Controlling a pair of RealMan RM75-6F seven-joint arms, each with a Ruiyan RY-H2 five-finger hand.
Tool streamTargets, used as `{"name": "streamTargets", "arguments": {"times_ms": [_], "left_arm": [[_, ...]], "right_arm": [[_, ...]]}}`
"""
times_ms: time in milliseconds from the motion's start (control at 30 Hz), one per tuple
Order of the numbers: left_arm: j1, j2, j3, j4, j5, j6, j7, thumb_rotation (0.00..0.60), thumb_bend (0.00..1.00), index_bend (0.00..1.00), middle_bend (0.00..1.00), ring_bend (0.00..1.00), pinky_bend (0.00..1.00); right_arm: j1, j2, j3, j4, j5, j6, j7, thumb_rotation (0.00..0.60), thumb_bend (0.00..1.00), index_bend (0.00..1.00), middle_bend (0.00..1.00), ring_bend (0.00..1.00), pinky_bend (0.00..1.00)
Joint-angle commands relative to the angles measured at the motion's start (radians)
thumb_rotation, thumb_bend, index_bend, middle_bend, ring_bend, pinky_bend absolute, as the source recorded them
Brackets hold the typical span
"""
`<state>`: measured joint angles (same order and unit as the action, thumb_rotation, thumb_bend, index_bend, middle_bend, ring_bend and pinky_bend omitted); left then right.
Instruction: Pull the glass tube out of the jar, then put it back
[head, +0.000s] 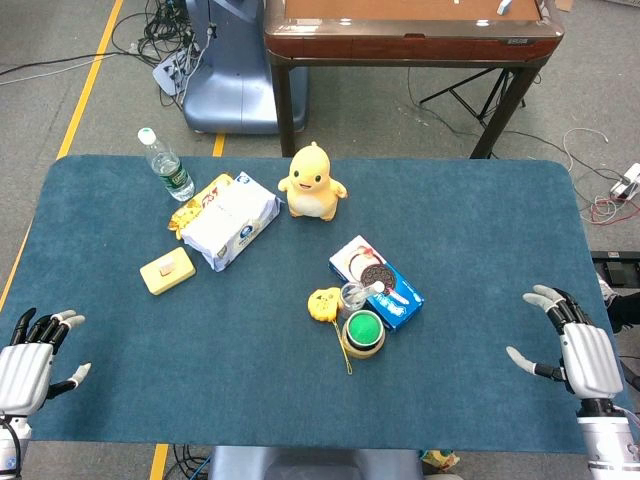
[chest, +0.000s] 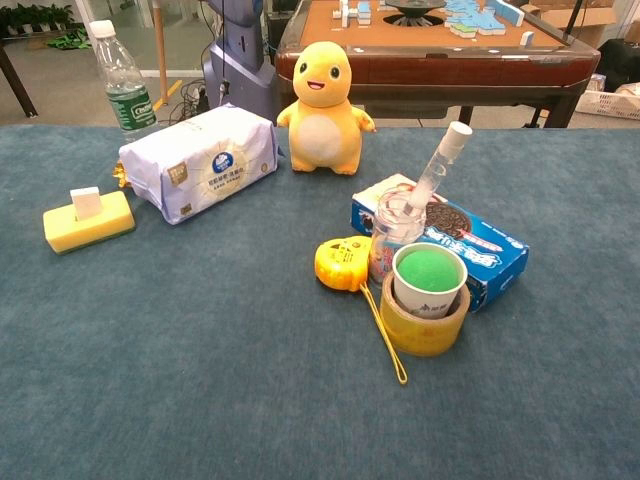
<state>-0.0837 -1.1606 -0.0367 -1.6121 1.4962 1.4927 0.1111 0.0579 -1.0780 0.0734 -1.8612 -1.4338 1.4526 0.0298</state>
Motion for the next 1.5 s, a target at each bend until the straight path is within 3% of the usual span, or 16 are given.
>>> {"name": "streamTargets", "arguments": {"times_ms": [33, 467, 733, 1167, 1500], "left_arm": [[0.000, -0.001, 0.001, 0.000, 0.000, -0.001, 0.000, 0.600, 0.24, 0.25, 0.20, 0.16, 0.02], [0.005, 0.004, 0.002, -0.007, 0.006, 0.010, -0.003, 0.600, 0.24, 0.25, 0.20, 0.16, 0.02], [0.011, 0.005, 0.004, -0.001, 0.007, 0.017, -0.013, 0.600, 0.24, 0.25, 0.20, 0.16, 0.02], [0.023, 0.013, 0.006, 0.003, 0.007, 0.031, -0.029, 0.600, 0.24, 0.25, 0.20, 0.16, 0.02], [0.029, 0.014, 0.006, 0.013, 0.008, 0.036, -0.042, 0.600, 0.24, 0.25, 0.20, 0.16, 0.02]], "right_arm": [[0.001, 0.002, -0.002, -0.003, -0.003, -0.003, -0.001, 0.600, 0.24, 0.26, 0.18, 0.11, 0.22], [0.053, 0.032, 0.003, -0.047, -0.012, -0.074, -0.065, 0.600, 0.24, 0.33, 0.24, 0.11, 0.22], [0.145, 0.032, 0.050, -0.075, 0.060, -0.192, -0.109, 0.600, 0.28, 0.40, 0.24, 0.11, 0.22], [0.333, -0.074, 0.133, -0.033, 0.226, -0.378, -0.181, 0.600, 0.31, 0.40, 0.24, 0.11, 0.22], [0.435, -0.170, 0.144, 0.008, 0.290, -0.444, -0.244, 0.600, 0.31, 0.40, 0.24, 0.11, 0.22]]}}
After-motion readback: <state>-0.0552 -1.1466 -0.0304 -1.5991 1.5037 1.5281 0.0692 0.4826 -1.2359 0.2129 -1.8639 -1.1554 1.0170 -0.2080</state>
